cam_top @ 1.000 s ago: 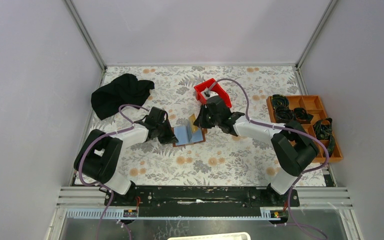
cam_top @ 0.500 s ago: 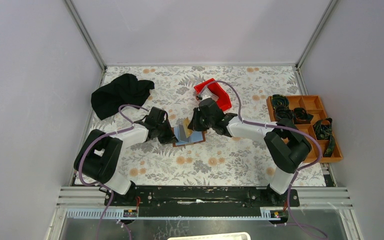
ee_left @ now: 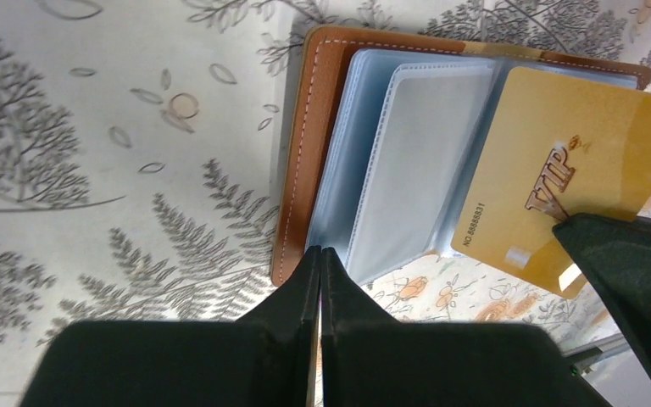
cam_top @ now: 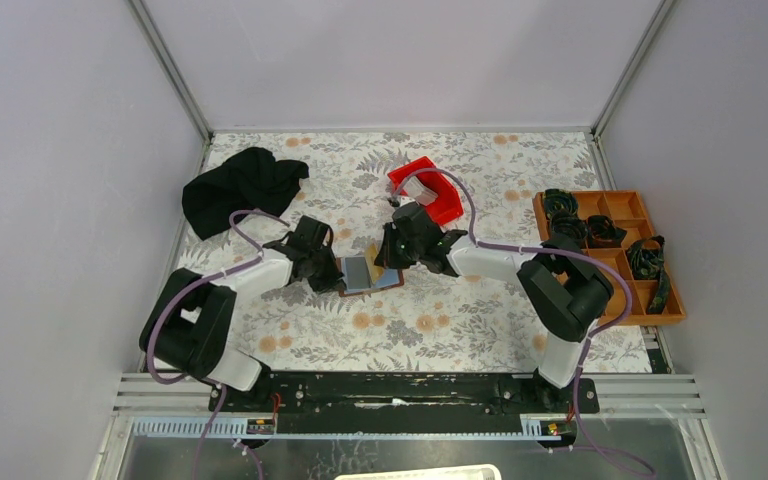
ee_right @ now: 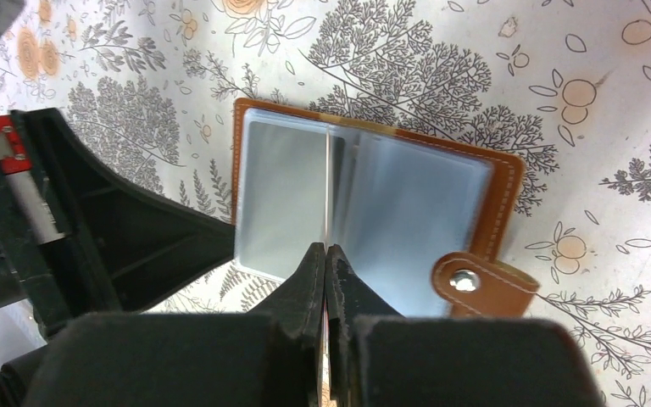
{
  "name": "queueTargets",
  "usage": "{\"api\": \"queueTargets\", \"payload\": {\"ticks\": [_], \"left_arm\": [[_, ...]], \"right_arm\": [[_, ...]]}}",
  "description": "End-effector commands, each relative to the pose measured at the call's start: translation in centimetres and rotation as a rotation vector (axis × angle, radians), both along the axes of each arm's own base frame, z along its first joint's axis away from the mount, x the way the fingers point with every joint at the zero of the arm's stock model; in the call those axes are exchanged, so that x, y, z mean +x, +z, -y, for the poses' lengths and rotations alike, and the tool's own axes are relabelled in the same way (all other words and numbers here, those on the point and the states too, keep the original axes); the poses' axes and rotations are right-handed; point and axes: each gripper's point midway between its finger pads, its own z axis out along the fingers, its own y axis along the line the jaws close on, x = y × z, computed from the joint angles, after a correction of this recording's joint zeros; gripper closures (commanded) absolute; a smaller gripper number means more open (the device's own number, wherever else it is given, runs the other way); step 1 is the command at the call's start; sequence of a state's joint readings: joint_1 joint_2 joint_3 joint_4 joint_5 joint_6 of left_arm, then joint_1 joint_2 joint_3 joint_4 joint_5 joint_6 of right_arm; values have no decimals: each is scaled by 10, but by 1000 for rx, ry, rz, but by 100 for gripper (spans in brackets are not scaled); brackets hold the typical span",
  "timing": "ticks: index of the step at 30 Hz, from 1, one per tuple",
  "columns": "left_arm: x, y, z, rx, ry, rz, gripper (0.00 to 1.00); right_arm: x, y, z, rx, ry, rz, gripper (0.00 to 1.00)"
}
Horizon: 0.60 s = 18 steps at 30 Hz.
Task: Put the credit cards into the card holder
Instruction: Insert the credit card into the card holder.
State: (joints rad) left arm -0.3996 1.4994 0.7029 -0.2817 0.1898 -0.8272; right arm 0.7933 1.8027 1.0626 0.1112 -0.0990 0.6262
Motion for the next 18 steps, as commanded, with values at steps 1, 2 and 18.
{"api": "queueTargets", "payload": {"ticks": [1,2,18], "left_arm": [[-5,10,-17,96,27,-3,100],[-2,15,-18,96,34,10,100],[11,30,-6,30,40,72,99]], "right_arm": [[-2,0,-6,3,25,22,100],[-3,-2,-6,-1,26,20,100],[-7,-14,-3,-10,7,-6,100]]}}
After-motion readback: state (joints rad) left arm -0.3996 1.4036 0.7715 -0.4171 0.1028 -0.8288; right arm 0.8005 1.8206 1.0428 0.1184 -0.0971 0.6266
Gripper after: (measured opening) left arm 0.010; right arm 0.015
